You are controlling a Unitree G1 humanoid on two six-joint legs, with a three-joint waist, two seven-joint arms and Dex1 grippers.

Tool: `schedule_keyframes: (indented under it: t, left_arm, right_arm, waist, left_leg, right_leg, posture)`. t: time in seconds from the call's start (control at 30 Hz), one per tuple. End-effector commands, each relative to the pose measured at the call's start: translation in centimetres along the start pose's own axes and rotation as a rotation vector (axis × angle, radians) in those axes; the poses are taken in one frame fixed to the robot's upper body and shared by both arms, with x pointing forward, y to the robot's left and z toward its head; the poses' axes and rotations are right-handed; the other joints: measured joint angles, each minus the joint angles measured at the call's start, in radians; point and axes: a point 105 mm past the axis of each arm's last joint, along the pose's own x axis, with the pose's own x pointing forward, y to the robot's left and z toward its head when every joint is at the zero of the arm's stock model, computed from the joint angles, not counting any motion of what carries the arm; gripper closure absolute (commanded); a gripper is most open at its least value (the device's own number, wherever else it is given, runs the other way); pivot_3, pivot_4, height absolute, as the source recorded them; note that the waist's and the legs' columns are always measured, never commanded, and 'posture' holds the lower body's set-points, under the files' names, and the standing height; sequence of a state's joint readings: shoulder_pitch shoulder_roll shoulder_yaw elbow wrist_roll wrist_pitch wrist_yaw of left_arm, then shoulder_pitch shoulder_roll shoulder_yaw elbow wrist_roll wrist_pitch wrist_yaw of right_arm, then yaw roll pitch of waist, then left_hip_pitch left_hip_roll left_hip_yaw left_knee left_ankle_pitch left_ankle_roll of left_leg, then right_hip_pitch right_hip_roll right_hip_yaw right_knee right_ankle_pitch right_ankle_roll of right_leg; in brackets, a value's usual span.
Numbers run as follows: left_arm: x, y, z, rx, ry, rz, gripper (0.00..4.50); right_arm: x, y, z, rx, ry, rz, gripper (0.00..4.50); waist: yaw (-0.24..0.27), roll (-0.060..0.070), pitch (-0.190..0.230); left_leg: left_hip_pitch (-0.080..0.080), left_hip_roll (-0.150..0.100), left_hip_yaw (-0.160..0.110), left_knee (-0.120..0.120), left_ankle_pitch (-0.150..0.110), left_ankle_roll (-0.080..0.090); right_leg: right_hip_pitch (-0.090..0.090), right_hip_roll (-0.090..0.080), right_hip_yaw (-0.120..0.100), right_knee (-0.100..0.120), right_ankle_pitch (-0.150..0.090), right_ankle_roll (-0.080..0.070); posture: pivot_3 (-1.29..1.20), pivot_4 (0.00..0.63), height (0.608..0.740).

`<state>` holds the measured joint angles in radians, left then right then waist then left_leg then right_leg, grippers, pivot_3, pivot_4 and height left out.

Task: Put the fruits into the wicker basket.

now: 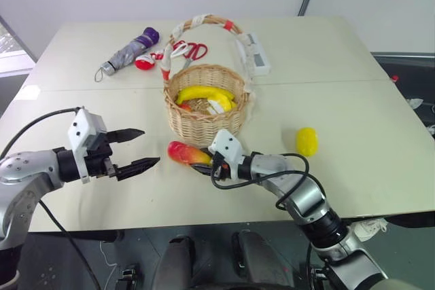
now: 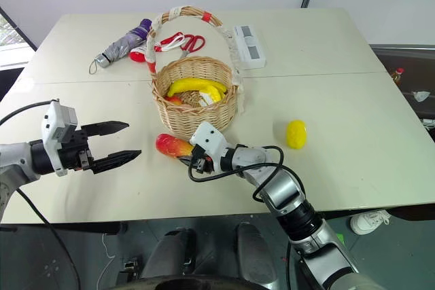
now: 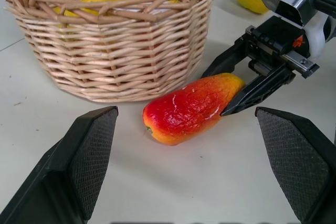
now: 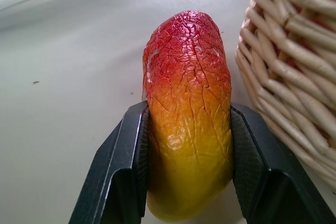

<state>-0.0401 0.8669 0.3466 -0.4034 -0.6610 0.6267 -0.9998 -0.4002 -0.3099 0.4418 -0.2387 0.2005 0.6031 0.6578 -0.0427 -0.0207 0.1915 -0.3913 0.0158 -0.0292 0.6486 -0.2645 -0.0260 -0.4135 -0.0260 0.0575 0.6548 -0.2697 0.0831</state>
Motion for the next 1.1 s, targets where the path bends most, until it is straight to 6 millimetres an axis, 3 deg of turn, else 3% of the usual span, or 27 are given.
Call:
schedule_keyframes:
  t: [0.03, 0.17, 0.3, 0.4, 0.53, 0.67, 0.77, 0.87, 1.0, 1.1]
  left_arm:
    - [-0.5, 1.0, 1.2, 0.042, -0.045, 0.047, 0.00]
    - [-0.9, 1.7, 1.5, 0.046, -0.062, 0.066, 0.00]
    - [-0.9, 2.0, 1.5, 0.048, -0.069, 0.074, 0.00]
    - [-0.3, 1.8, 1.5, 0.044, -0.085, 0.060, 0.00]
    - [1.2, 1.0, 1.7, 0.040, -0.117, 0.018, 0.00]
    - [2.2, 0.4, 1.9, 0.041, -0.144, -0.009, 0.00]
    - [2.8, 0.1, 2.1, 0.042, -0.164, -0.020, 0.00]
    - [3.5, -0.3, 2.4, 0.040, -0.189, -0.029, 0.00]
    - [4.2, -1.0, 2.3, 0.040, -0.195, -0.045, 0.00]
    - [4.8, -1.9, 2.4, 0.044, -0.202, -0.079, 0.00]
  right_arm:
    - [-1.9, 0.8, 3.2, -0.074, -0.121, 0.066, 2.99]
    - [-5.7, 1.7, 5.7, -0.123, -0.200, 0.162, 2.99]
    - [-7.7, 0.1, 9.1, -0.140, -0.295, 0.094, 2.99]
    - [-7.2, -2.8, 11.2, -0.157, -0.317, -0.075, 2.99]
    - [-5.4, -8.1, 12.1, -0.123, -0.249, -0.329, 2.99]
    - [-4.0, -9.9, 12.0, -0.117, -0.194, -0.376, 2.99]
    - [-3.5, -10.6, 11.8, -0.125, -0.172, -0.392, 1.65]
    - [-4.4, -9.6, 13.2, -0.181, -0.244, -0.365, 0.10]
    - [-6.9, -6.8, 13.3, -0.274, -0.298, -0.251, 0.04]
    - [-10.3, -6.1, 11.3, -0.203, -0.272, -0.256, 0.04]
  waist:
    - [0.001, 0.000, 0.000]
    - [0.001, 0.000, 0.000]
    - [-0.003, 0.000, 0.000]
    - [-0.005, 0.000, 0.000]
    - [-0.002, 0.000, 0.000]
    - [0.002, 0.000, 0.000]
    - [0.001, 0.000, 0.000]
    - [0.001, 0.000, 0.000]
    - [0.004, 0.000, 0.000]
    - [0.010, 0.000, 0.000]
  left_leg:
    - [0.000, 0.000, 0.000, 0.000, 0.000, 0.000]
    - [0.000, 0.000, 0.000, 0.000, 0.000, 0.000]
    - [0.000, 0.000, -0.001, 0.000, 0.000, 0.000]
    - [0.001, 0.001, 0.000, 0.000, 0.000, 0.000]
    - [0.001, 0.001, -0.001, 0.000, 0.000, 0.000]
    - [-0.003, -0.001, 0.000, -0.001, 0.000, 0.000]
    - [-0.010, -0.002, 0.000, 0.000, 0.000, 0.000]
    - [-0.017, -0.002, 0.000, 0.002, 0.000, -0.001]
    - [-0.017, -0.002, -0.001, 0.002, 0.000, -0.001]
    - [-0.017, -0.002, -0.001, 0.002, 0.000, 0.000]
  right_leg:
    - [0.000, 0.000, 0.000, 0.000, 0.000, 0.000]
    - [0.000, 0.000, -0.001, 0.000, 0.000, 0.000]
    - [0.001, -0.001, -0.001, -0.001, 0.000, 0.000]
    - [0.000, 0.001, -0.001, 0.000, 0.000, 0.000]
    - [0.000, 0.001, -0.001, 0.001, 0.000, -0.001]
    - [-0.002, -0.002, -0.001, 0.000, 0.000, -0.001]
    - [-0.009, -0.003, -0.001, 0.000, 0.001, 0.000]
    - [-0.018, -0.003, -0.001, 0.004, 0.001, 0.000]
    - [-0.019, -0.003, -0.002, 0.005, 0.001, 0.000]
    - [-0.017, -0.003, -0.002, 0.004, 0.001, 0.000]
  posture:
    - [0.00, 0.150, 0.740]
    - [0.00, 0.150, 0.740]
    - [0.00, 0.150, 0.740]
    - [0.00, 0.150, 0.740]
    - [0.00, 0.150, 0.740]
    - [0.00, 0.150, 0.740]
    - [0.00, 0.150, 0.740]
    - [0.00, 0.150, 0.740]
    - [0.00, 0.150, 0.740]
    - [0.00, 0.150, 0.740]
